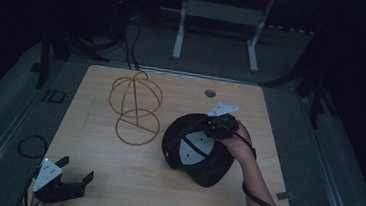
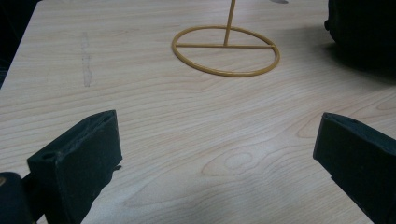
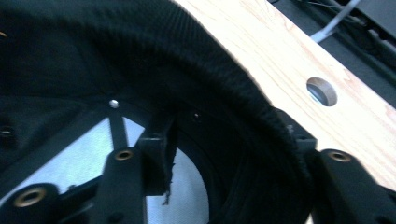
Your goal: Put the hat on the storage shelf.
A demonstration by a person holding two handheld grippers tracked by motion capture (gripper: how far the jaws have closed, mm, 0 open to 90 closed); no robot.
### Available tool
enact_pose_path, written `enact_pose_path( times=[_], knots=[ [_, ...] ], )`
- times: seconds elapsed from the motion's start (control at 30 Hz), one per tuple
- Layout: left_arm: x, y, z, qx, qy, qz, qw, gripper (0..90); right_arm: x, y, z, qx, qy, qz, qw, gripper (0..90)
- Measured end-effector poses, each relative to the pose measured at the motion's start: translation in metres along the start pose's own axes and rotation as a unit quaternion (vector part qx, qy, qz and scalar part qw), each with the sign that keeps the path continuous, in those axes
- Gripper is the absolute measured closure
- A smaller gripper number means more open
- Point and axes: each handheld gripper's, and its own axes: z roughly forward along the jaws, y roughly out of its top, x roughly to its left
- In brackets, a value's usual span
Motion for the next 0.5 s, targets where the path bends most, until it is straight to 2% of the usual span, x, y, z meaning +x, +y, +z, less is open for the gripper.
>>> enact_pose_path(
  times=[0.13, 0.2, 0.27, 0.37, 0.5],
  knots=[
    [0.000, 0.000, 0.000, 0.003, 0.000, 0.002, 1.0000, 1.3, 0.002, 0.000, 0.004, 0.010, -0.018, -0.017, 0.9997, 77.5],
    [0.000, 0.000, 0.000, 0.005, -0.001, 0.002, 1.0000, 1.3, 0.001, -0.001, 0.006, 0.012, -0.012, -0.022, 0.9996, 86.8],
    [0.000, 0.000, 0.001, 0.006, -0.002, 0.000, 1.0000, 1.3, 0.001, -0.002, 0.005, 0.014, -0.009, -0.030, 0.9994, 88.0],
    [-0.001, -0.001, 0.001, 0.008, -0.002, 0.000, 1.0000, 1.3, 0.001, -0.003, 0.003, 0.011, -0.002, -0.027, 0.9996, 88.3],
    [-0.004, 0.001, 0.001, 0.004, -0.005, 0.003, 1.0000, 1.3, -0.001, -0.004, -0.007, -0.015, 0.015, 0.000, 0.9998, 88.5]
  ],
)
